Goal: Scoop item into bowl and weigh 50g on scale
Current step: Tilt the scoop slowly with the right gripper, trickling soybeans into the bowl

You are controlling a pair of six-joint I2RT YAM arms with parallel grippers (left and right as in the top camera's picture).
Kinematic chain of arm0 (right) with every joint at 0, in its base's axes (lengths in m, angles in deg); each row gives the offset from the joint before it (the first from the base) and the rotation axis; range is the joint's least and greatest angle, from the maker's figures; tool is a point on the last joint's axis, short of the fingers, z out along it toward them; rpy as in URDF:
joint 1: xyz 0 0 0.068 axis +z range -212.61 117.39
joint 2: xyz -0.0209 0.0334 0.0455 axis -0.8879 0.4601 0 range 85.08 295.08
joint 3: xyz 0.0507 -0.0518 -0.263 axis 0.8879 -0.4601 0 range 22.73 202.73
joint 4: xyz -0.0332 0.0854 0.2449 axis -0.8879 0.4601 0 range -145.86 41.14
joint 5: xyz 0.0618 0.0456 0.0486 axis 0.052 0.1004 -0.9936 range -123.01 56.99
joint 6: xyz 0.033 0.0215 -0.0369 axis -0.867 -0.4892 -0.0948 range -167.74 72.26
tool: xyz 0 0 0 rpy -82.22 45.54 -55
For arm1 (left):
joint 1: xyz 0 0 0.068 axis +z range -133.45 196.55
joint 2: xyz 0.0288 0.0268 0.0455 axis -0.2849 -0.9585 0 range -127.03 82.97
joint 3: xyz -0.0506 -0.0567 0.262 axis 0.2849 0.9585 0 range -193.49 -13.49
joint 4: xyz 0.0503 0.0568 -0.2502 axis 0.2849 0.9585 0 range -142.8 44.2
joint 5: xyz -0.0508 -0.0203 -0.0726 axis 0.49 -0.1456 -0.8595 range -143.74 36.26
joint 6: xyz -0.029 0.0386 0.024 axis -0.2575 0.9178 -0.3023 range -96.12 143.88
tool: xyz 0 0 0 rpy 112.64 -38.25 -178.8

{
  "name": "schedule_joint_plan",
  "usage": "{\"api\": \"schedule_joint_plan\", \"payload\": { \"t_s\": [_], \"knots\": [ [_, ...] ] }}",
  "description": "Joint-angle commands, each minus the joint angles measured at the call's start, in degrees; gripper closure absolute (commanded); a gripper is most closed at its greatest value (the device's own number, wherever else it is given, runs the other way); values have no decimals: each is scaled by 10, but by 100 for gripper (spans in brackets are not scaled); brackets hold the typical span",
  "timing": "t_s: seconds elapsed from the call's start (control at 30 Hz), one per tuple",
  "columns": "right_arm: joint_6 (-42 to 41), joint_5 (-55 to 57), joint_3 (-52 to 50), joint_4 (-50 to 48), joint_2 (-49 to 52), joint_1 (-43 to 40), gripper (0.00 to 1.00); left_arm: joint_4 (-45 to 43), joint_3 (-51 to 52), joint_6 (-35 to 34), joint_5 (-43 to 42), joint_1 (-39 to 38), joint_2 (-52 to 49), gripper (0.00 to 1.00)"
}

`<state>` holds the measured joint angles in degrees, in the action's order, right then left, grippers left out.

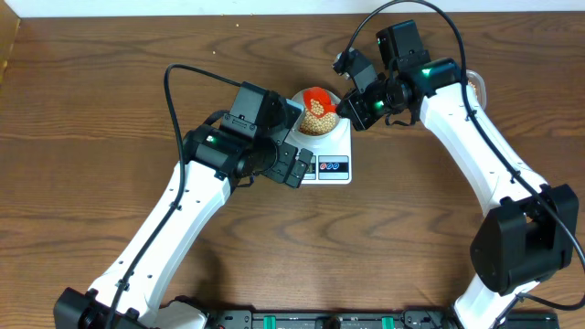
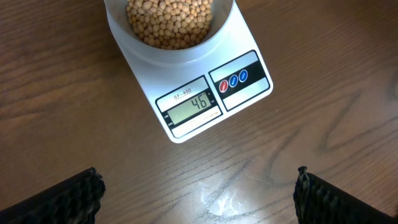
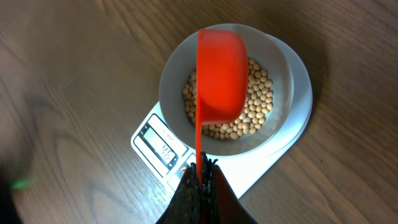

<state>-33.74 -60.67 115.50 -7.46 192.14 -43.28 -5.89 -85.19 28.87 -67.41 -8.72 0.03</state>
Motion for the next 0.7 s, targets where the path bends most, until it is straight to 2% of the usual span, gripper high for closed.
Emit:
{"api": "schedule_joint_plan", "payload": {
  "t_s": [0.0,0.5,0.67],
  "knots": [
    [-7,-14,7,1,-19,-2,99,2,3,10,-7,1,-2,0],
    [21,-7,7,-1,-19,-1,99,2,3,10,-7,1,-2,0],
    [24,45,7,-9,-19,7,99,2,3,10,-7,1,-2,0]
  ]
}}
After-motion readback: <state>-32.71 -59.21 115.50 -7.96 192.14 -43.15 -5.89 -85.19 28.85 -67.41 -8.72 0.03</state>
